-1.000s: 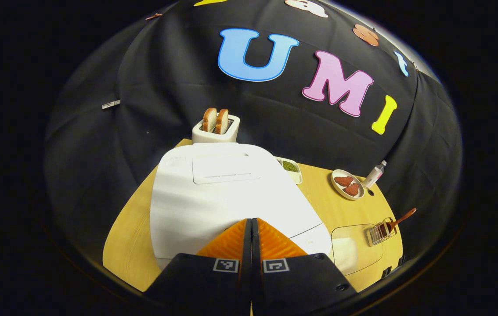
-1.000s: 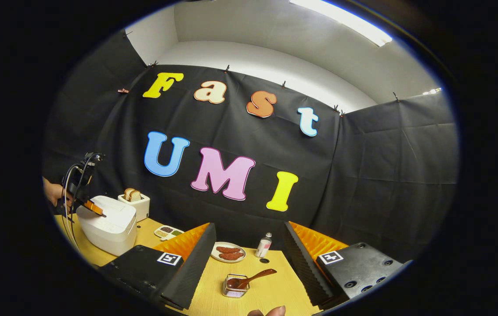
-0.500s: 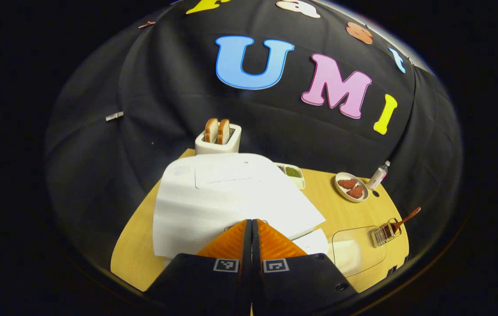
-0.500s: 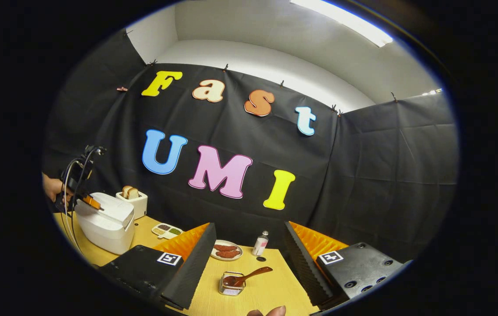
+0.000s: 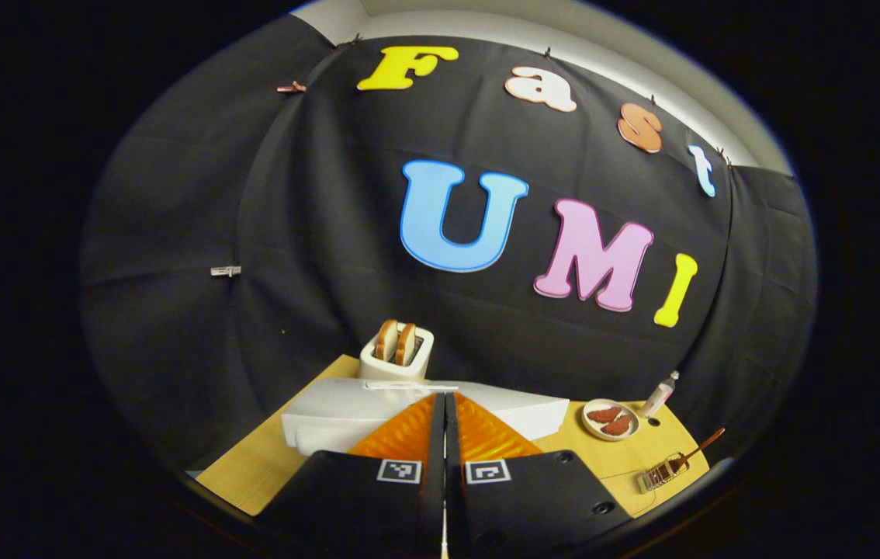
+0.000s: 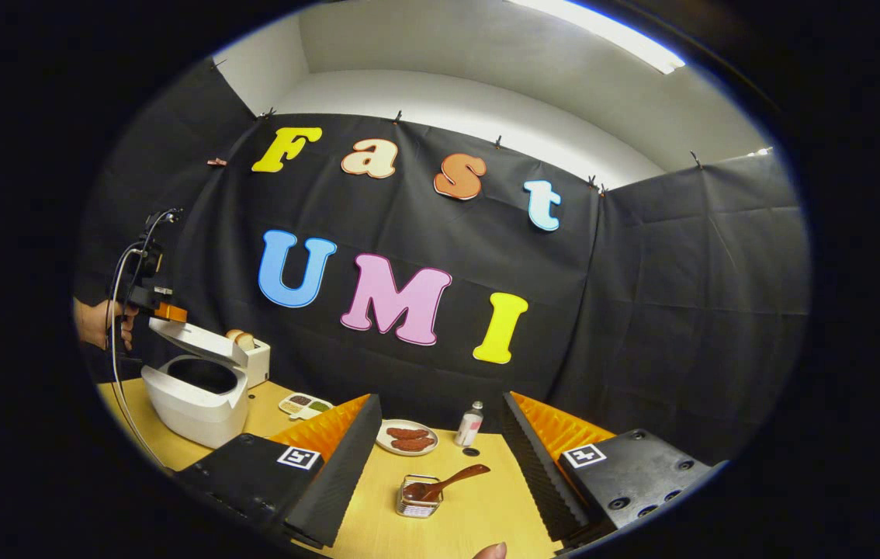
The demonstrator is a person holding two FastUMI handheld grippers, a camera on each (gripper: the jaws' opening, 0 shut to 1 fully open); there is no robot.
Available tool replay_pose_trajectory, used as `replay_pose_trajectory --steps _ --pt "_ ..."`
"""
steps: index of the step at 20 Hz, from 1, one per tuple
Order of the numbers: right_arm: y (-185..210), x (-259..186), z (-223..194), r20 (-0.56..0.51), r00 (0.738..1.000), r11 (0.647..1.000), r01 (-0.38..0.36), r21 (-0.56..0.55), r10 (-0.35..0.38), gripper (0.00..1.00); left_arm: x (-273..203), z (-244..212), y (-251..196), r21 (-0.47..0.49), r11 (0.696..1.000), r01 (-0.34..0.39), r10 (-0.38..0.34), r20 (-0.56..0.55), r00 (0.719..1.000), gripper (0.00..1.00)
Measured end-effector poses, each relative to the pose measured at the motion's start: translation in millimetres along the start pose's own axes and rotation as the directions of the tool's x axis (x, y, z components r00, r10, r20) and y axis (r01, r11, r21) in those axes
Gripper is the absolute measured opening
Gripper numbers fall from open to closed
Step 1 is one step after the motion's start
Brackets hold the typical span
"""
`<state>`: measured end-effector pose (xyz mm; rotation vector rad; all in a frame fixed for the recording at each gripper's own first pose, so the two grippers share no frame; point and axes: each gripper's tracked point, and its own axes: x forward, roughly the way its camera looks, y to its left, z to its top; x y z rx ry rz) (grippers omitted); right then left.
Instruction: Close the left gripper, press the button to open the rice cooker; take a wooden spoon from the chopstick holder with the right hand, scoop a spoonful of rice and pour it into the rice cooker, then put the wooden spoon back into the chopstick holder.
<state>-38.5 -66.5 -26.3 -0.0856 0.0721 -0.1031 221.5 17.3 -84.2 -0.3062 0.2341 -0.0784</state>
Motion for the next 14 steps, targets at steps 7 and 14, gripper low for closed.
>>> replay_pose_trajectory --steps 7,14 --pt "3.4 1.7 -30.9 -0.078 0.995 0.998 -0.067 0.015 0.068 0.97 -41.2 27.8 3.2 0.08 0.996 -0.038 0.028 0.118 0.993 0.42" --pt "4.1 20.3 -85.5 -0.173 0.977 0.988 -0.108 0.115 0.126 0.98 -103.5 19.0 -40.8 0.173 0.984 -0.05 0.023 0.158 0.987 0.95"
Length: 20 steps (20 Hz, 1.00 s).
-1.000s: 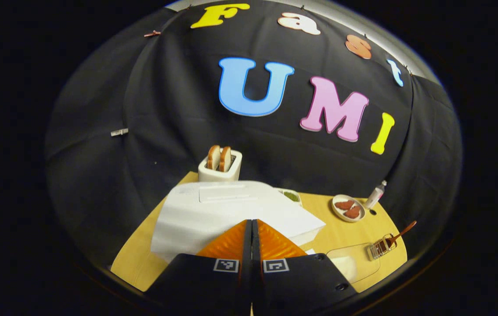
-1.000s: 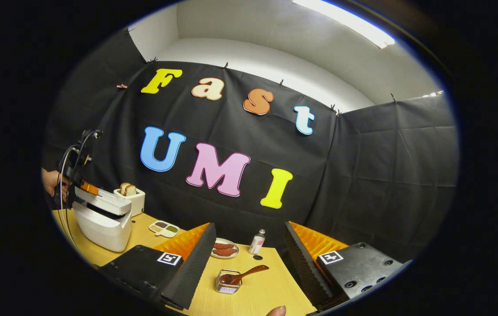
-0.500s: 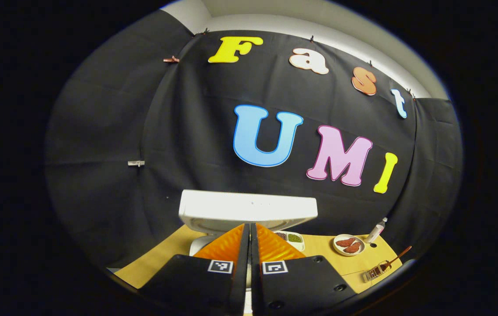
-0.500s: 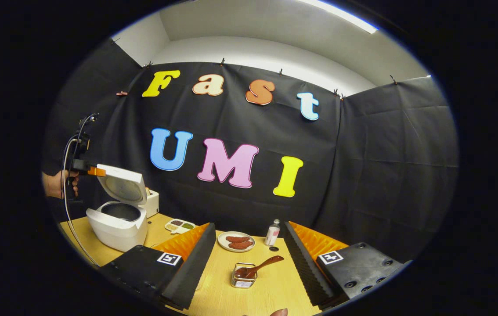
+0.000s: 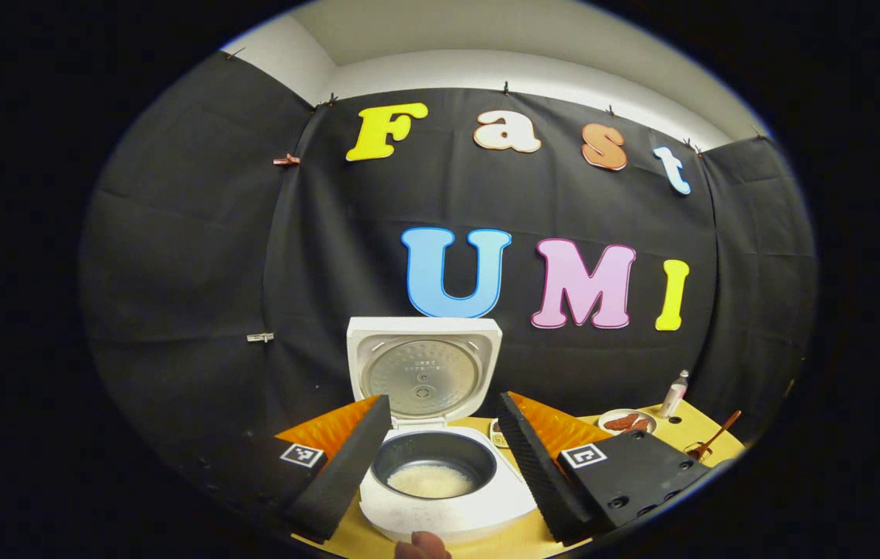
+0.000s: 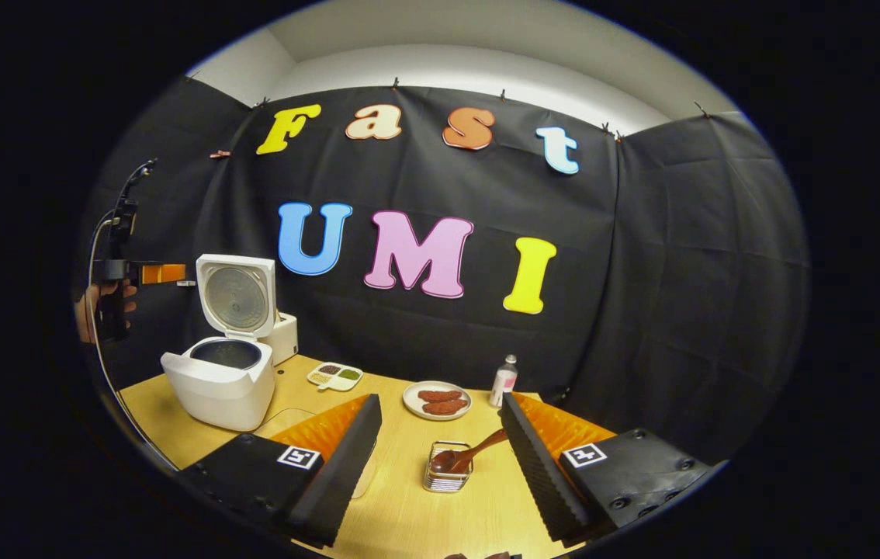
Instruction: Close the left gripper, press the button to open the rice cooker; take a wooden spoon from the chopstick holder with the right hand, scoop a spoonful of rice and pour it into the rice cooker, then put the wooden spoon back into the chopstick holder.
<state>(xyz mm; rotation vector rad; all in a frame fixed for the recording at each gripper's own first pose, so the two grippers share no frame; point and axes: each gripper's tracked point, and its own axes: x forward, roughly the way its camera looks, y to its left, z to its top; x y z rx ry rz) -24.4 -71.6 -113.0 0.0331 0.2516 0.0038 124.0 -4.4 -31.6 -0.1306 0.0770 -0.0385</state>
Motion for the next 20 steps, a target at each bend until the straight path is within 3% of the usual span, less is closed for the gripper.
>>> replay_pose_trajectory --steps 7,12,16,19,20 --pt "-36.7 53.8 -84.0 -0.149 0.988 0.992 -0.013 0.127 0.032 0.98 -67.9 -22.8 -78.8 -0.088 0.991 0.096 -0.101 -0.054 0.993 0.95" --pt "-62.0 94.6 -132.3 -0.228 0.973 0.971 0.016 0.237 0.04 0.98 -95.0 -18.0 -98.5 0.03 0.997 0.07 -0.069 -0.019 0.997 0.95" --pt "-67.0 123.0 -162.6 -0.268 0.961 0.958 0.018 0.287 0.062 0.91 -105.1 -19.1 -115.6 0.048 0.997 0.056 -0.056 -0.016 0.998 0.95" --pt "-69.0 141.4 -182.5 -0.302 0.951 0.955 0.029 0.294 0.064 0.79 -110.5 -27.2 -124.4 0.07 0.996 0.058 -0.055 -0.052 0.997 0.95" --pt "-69.0 147.5 -186.9 -0.308 0.949 0.953 0.033 0.302 0.065 0.79 -111.6 -27.7 -126.8 0.075 0.995 0.059 -0.055 -0.057 0.997 0.95"
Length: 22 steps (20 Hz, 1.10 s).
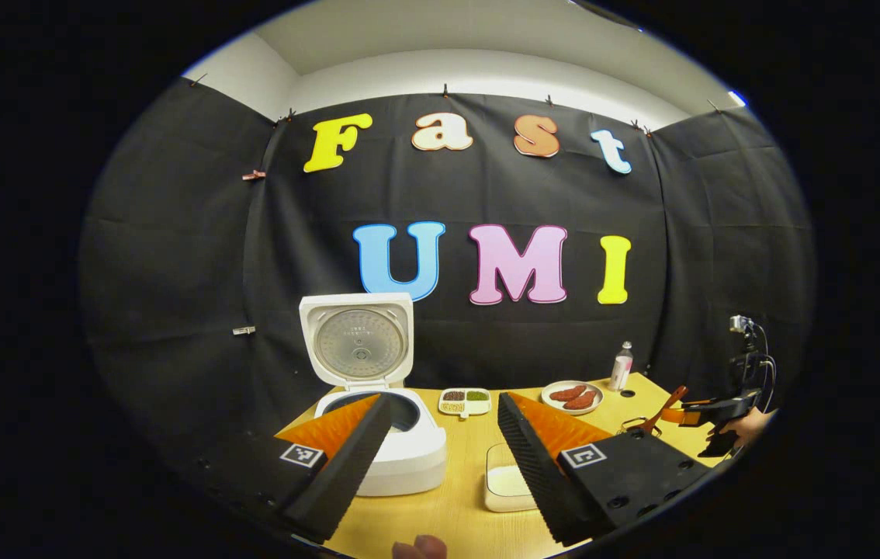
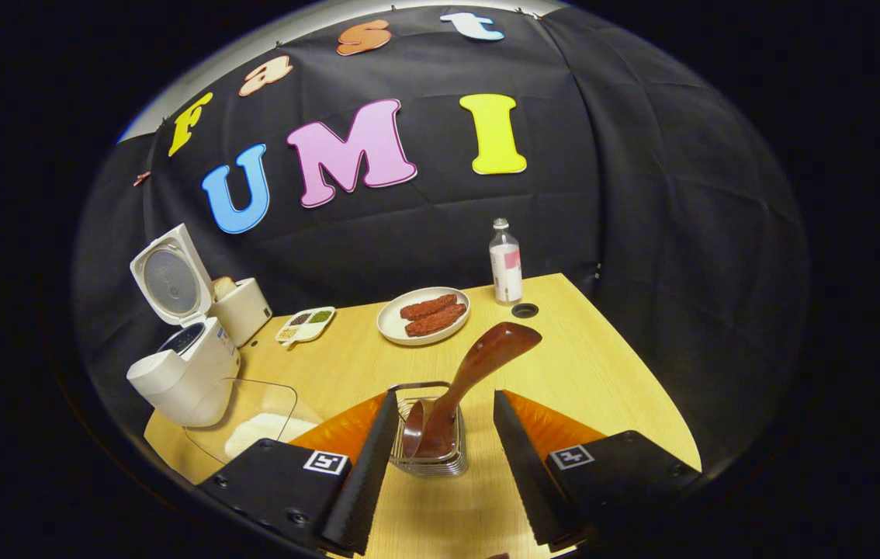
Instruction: Close the left gripper, press the button to open the rice cooker; take a wooden spoon from the chopstick holder with the right hand, scoop a spoonful of rice and pour it into the rice cooker, then put the wooden spoon back into the chopstick holder.
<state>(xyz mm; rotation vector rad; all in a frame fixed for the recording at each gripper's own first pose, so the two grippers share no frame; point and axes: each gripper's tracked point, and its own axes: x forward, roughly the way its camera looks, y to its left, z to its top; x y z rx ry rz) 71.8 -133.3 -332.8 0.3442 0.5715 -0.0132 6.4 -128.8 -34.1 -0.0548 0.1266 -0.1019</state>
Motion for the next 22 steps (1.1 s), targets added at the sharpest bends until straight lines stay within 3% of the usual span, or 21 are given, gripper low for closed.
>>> replay_pose_trajectory --steps 8,10,12,19,21,22 --pt "4.1 39.7 -8.8 -0.025 1.0 1.0 -0.006 0.025 0.007 0.79 -10.2 -6.0 -0.7 0.022 1.0 -0.016 0.017 -0.042 0.999 0.95" --pt "1.4 42.9 -12.4 -0.035 0.999 1.0 0.01 0.028 -0.009 0.52 -11.0 -5.3 1.7 0.027 0.999 -0.021 0.022 -0.042 0.999 0.95" --pt "1.0 45.4 -11.1 -0.029 0.999 0.999 0.016 0.027 -0.015 0.4 -13.2 -6.2 4.2 0.031 0.999 -0.024 0.025 -0.046 0.999 0.95" --pt "6.0 58.7 -15.4 -0.022 0.999 0.999 -0.032 0.007 0.032 0.4 -19.4 -16.8 16.7 0.021 0.998 -0.057 0.058 -0.081 0.995 0.95" --pt "6.6 56.9 -15.5 -0.017 0.999 0.999 -0.041 -0.021 0.04 0.3 -21.0 -20.2 18.7 0.02 0.998 -0.067 0.068 -0.093 0.993 0.95" --pt "7.3 55.7 -15.3 -0.016 0.999 0.998 -0.048 -0.028 0.047 0.35 -21.0 -21.7 19.8 0.018 0.997 -0.07 0.072 -0.097 0.993 0.95"
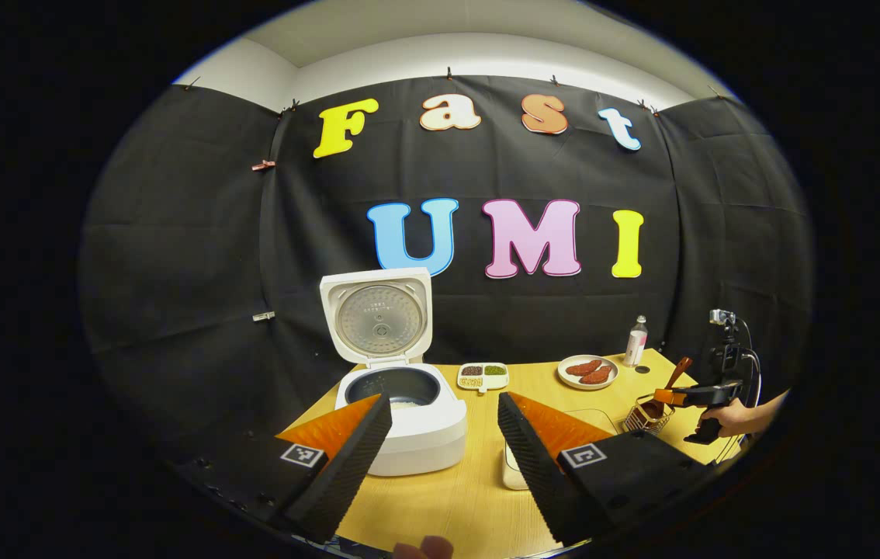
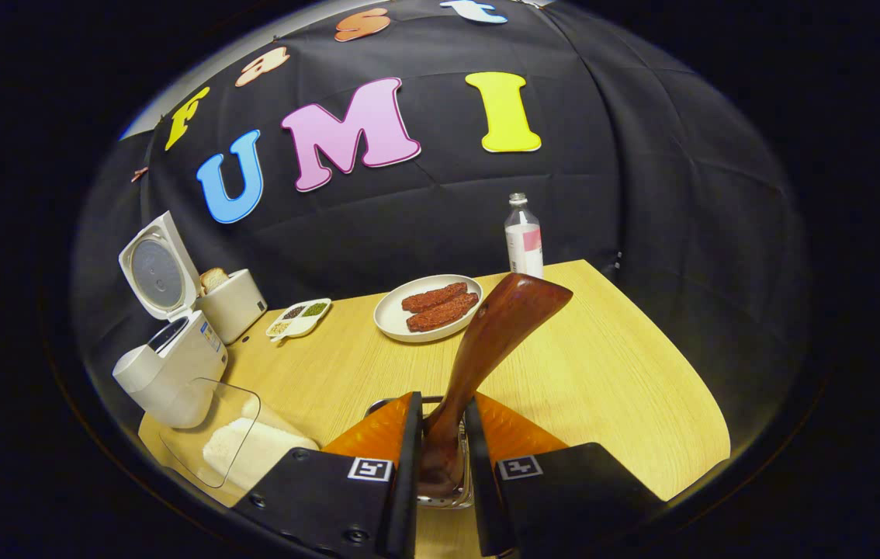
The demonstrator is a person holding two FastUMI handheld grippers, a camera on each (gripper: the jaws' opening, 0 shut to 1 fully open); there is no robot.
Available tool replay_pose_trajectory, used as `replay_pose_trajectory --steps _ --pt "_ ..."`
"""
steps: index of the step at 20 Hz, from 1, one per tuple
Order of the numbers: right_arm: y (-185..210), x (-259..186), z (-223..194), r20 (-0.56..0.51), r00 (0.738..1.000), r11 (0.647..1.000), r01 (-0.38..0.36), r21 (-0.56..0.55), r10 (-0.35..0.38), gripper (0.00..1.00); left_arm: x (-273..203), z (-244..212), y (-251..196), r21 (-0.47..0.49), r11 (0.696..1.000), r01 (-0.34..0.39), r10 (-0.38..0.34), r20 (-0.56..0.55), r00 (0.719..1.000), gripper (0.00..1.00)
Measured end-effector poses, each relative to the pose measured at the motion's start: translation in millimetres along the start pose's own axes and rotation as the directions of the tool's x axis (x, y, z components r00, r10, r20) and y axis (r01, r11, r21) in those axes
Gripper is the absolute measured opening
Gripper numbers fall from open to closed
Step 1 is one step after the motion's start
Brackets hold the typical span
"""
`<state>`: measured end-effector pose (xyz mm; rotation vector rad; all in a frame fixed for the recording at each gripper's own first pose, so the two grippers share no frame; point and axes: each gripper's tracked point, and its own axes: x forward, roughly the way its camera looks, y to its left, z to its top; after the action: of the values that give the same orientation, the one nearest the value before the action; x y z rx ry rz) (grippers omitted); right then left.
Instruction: Close the left gripper, press the button to open the rice cooker; take a wooden spoon from the chopstick holder with the right hand, scoop a spoonful of rice and pour it into the rice cooker, then put the wooden spoon back into the chopstick holder.
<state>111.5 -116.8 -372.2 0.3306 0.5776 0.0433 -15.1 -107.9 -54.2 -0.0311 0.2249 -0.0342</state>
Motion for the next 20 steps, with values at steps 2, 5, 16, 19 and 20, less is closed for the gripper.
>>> replay_pose_trajectory --steps 2,5,16,19,20 --pt "3.7 -5.7 3.1 0.006 1.0 1.0 -0.019 -0.012 0.019 0.35 -0.4 -1.3 2.2 -0.003 1.0 -0.008 0.008 -0.003 1.0 0.95" --pt "18.1 -15.8 0.4 0.013 0.998 0.997 -0.053 -0.059 0.054 0.25 -0.6 -4.7 4.2 -0.003 1.0 -0.015 0.015 -0.009 1.0 0.95" --pt "14.5 -14.8 1.9 -0.025 1.0 1.0 0.008 -0.008 -0.008 0.14 -6.0 -9.0 13.1 -0.012 1.0 -0.016 0.016 -0.007 1.0 0.95" --pt "10.0 -24.8 26.9 0.02 1.0 0.997 0.017 0.072 -0.019 0.14 -5.8 -8.6 18.4 -0.022 1.0 -0.014 0.014 -0.001 1.0 0.95" --pt "11.7 -29.5 39.7 0.044 0.999 0.996 0.009 0.092 -0.013 0.14 -5.3 -9.2 20.7 -0.027 1.0 -0.012 0.012 -0.001 1.0 0.95"
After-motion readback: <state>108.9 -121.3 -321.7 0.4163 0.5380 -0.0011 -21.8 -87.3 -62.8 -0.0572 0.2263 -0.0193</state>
